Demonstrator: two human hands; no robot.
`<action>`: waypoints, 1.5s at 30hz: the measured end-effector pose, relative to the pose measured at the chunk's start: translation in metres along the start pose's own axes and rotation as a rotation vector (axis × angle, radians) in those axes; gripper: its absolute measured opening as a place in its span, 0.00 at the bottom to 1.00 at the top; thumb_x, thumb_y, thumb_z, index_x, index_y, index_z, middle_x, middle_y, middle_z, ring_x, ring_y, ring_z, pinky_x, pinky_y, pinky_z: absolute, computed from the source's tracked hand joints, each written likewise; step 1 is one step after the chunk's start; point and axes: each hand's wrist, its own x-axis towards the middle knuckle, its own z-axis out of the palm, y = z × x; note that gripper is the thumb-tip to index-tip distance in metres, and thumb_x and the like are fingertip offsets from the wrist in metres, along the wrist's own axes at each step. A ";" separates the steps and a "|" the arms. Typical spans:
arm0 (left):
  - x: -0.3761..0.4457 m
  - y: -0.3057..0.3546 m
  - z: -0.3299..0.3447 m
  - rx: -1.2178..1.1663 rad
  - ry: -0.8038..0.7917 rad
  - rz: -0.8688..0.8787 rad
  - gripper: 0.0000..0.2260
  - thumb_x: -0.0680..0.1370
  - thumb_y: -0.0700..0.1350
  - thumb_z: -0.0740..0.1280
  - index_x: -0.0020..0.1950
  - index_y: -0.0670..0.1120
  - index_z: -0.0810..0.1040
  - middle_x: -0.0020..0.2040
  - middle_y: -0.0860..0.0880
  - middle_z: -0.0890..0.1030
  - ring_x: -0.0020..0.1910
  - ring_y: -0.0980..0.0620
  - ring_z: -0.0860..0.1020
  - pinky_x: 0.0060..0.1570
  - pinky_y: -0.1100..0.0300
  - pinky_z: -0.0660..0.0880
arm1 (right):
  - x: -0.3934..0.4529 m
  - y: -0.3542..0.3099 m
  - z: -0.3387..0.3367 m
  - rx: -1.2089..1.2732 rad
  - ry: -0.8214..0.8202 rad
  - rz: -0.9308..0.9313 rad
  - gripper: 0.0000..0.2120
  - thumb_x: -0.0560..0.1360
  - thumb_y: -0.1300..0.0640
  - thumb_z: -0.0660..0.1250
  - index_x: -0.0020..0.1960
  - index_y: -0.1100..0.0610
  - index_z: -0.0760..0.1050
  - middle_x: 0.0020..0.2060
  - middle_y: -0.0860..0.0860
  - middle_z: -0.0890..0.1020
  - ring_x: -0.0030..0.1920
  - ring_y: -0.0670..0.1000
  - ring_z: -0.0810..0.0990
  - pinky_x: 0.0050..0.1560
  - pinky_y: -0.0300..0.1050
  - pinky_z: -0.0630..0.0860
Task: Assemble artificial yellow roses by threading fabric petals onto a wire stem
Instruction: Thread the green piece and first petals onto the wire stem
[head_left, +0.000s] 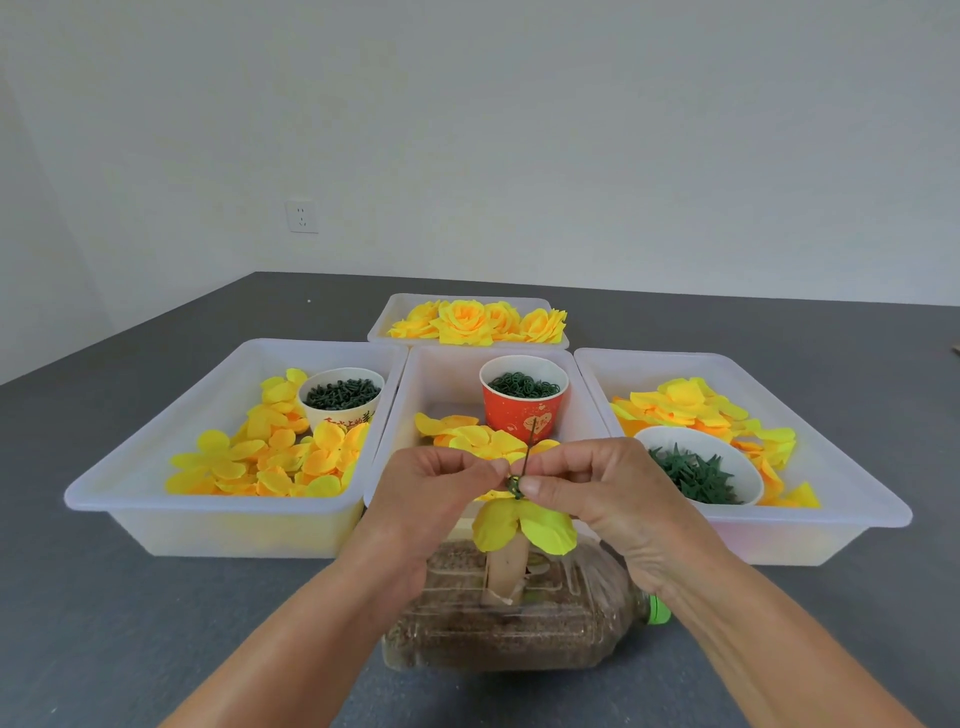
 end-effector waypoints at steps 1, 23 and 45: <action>0.002 0.001 0.000 -0.003 -0.003 -0.029 0.05 0.72 0.41 0.71 0.37 0.40 0.82 0.32 0.51 0.81 0.29 0.64 0.75 0.38 0.67 0.70 | 0.000 0.000 0.000 0.007 -0.001 0.005 0.12 0.67 0.70 0.72 0.33 0.54 0.83 0.34 0.54 0.85 0.35 0.45 0.82 0.37 0.35 0.79; 0.005 0.018 0.002 0.107 -0.093 -0.245 0.04 0.69 0.35 0.70 0.41 0.40 0.77 0.56 0.39 0.81 0.54 0.44 0.77 0.59 0.47 0.72 | 0.007 0.002 -0.004 0.124 -0.023 0.213 0.07 0.71 0.66 0.69 0.39 0.57 0.83 0.32 0.52 0.83 0.32 0.45 0.80 0.30 0.36 0.75; 0.000 0.016 -0.004 0.303 -0.093 0.060 0.05 0.70 0.36 0.71 0.38 0.46 0.82 0.42 0.49 0.79 0.46 0.53 0.75 0.44 0.62 0.69 | 0.003 0.000 -0.006 -0.138 0.012 0.052 0.02 0.67 0.63 0.74 0.39 0.58 0.83 0.36 0.54 0.85 0.35 0.44 0.80 0.36 0.36 0.76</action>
